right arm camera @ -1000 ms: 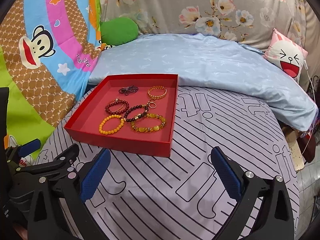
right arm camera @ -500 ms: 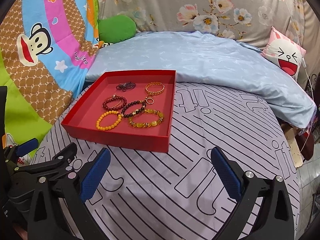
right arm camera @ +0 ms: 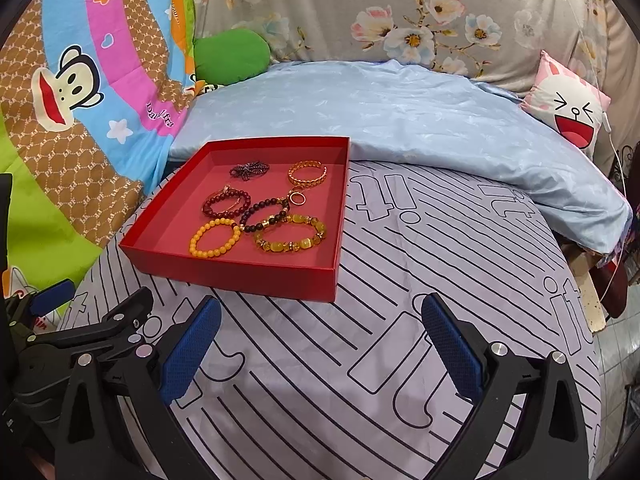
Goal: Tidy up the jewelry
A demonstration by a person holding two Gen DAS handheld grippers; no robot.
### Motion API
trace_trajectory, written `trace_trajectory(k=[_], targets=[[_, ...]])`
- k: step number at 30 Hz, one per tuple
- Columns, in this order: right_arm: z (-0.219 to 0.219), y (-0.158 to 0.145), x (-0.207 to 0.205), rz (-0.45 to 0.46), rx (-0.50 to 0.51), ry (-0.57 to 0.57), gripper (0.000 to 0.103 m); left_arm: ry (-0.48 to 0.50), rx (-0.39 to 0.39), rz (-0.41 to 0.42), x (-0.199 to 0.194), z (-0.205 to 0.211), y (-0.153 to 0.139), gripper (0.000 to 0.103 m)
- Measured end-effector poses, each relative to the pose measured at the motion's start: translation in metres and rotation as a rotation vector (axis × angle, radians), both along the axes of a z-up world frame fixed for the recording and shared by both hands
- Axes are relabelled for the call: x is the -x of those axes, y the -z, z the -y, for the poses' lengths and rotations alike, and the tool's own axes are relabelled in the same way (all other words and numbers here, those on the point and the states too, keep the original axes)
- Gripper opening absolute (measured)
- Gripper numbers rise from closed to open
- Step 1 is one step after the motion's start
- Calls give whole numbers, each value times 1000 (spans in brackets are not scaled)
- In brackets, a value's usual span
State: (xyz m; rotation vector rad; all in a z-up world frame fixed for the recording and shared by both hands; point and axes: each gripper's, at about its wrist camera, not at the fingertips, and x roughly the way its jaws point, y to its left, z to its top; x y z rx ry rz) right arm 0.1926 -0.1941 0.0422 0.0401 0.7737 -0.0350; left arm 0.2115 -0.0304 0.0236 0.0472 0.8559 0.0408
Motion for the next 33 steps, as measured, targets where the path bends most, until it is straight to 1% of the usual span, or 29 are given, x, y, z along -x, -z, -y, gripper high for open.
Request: trace_trajectory(k=[19, 33], targets=[[-2, 4, 2, -5, 2, 1, 97, -33, -9, 2, 1, -1, 2, 95], [-2, 5, 3, -6, 3, 3, 97, -33, -10, 2, 2, -1, 2, 95]])
